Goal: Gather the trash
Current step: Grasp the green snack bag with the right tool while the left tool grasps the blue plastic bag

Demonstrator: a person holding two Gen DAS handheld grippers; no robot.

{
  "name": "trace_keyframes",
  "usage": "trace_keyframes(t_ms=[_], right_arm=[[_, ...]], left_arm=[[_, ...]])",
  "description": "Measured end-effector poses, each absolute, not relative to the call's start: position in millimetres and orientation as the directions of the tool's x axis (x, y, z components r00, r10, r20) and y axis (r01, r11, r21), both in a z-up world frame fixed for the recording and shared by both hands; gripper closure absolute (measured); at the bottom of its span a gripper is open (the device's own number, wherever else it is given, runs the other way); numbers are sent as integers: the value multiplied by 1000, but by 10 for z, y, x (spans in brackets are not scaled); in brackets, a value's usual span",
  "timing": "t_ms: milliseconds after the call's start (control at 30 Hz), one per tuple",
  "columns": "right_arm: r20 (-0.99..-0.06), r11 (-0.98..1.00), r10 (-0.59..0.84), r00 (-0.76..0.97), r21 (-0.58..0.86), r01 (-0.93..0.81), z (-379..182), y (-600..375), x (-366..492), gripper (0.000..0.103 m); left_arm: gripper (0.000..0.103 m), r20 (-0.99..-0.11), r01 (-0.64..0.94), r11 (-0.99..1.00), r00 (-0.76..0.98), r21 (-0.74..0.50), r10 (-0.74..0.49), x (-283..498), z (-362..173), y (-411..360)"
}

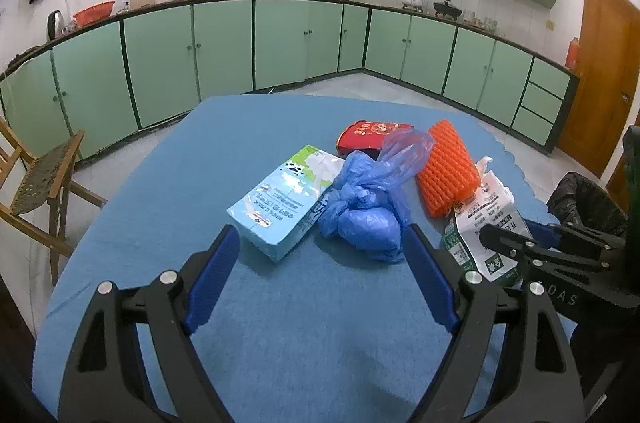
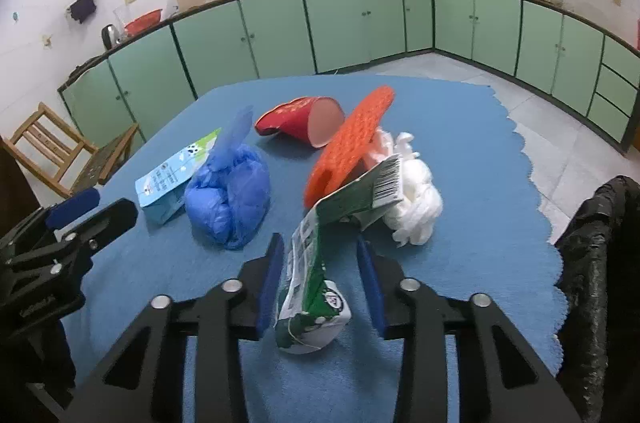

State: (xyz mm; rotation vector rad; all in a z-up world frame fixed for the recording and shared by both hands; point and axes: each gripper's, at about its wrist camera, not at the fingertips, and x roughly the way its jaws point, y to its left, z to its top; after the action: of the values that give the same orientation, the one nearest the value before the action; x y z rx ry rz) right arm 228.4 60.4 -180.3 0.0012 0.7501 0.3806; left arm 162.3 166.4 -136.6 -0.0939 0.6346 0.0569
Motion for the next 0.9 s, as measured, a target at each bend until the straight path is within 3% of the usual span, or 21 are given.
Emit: trace_keyframes(t_ms=[67,400,800,867,900], right_arm=[[-674,925,351,650,141,-354,-1823,624,2296,84],[-680,914,350,645,96,-394,-1740,463,2271,86],[-688,904,373,623,118,-411,-1818,310,2300,87],[-686,903,377,622,123,-412,-1815,314,2314,87],[-685,902,381,621,127,-412,-1819,302,2316,87]], left_arm=[[22,-597,-77,994,802,-72,19,1644,-1379,1649],[22,-611,-30,997,791,-77,-23,1913,-1435,1417],[22,-700,-27,998,714,-54,-19,2377,-1691,1246],[28,-724,-25,998,689,-54,-21,2455,-1739,1226],[38,-733,-21,998,680,-58,-29,2478,-1758,1220]])
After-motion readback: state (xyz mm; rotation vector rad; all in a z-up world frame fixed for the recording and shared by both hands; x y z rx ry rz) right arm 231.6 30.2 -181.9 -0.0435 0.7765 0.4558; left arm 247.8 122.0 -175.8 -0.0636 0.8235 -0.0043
